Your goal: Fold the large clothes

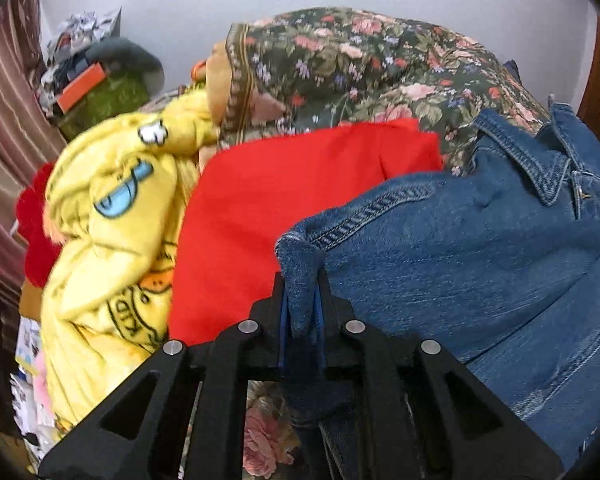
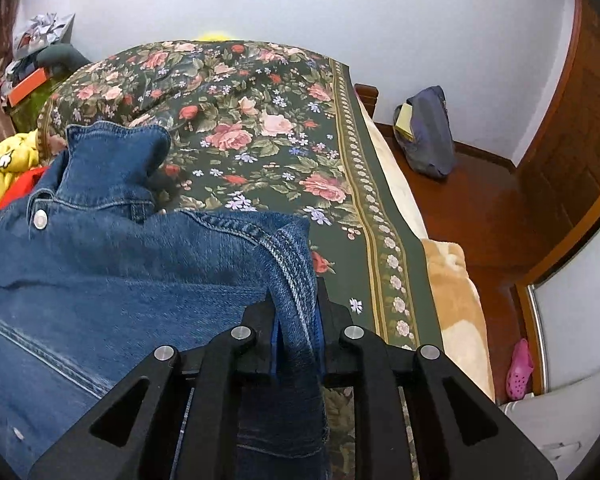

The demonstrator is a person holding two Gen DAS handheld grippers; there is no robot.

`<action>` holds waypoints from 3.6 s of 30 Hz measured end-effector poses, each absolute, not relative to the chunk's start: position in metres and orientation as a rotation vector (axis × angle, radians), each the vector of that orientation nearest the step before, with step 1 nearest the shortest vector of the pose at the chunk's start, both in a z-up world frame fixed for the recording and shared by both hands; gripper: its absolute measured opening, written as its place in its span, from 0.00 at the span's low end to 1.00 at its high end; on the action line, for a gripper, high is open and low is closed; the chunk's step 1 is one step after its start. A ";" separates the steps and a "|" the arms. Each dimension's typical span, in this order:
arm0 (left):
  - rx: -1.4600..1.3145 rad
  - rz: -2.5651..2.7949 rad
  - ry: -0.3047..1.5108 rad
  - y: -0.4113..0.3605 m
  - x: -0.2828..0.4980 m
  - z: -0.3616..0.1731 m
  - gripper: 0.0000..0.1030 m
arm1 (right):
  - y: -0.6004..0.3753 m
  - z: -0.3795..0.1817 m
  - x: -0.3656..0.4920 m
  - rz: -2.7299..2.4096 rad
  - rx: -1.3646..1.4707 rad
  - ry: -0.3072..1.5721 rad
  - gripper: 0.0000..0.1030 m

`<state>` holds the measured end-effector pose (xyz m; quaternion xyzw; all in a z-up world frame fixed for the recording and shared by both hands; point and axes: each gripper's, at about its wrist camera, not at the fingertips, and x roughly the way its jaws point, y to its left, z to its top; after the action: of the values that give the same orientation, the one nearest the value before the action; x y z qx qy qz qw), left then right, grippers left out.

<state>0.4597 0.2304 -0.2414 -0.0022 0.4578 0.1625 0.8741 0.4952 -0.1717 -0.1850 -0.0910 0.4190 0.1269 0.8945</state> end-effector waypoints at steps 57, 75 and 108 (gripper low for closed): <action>-0.552 -0.049 1.263 0.191 0.194 -0.281 0.88 | -0.221 -0.208 0.266 0.388 -0.050 1.143 0.77; -0.472 -0.067 1.162 0.148 0.191 -0.249 0.22 | -0.210 -0.209 0.274 0.471 0.056 1.087 0.19; -0.392 0.175 0.765 0.226 0.384 -0.136 0.13 | -0.171 -0.106 0.428 0.460 0.096 0.785 0.07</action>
<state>0.3844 0.2262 -0.1359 -0.1895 0.3703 0.0849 0.9054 0.4279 -0.1711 -0.1057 0.0464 0.3788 0.2220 0.8973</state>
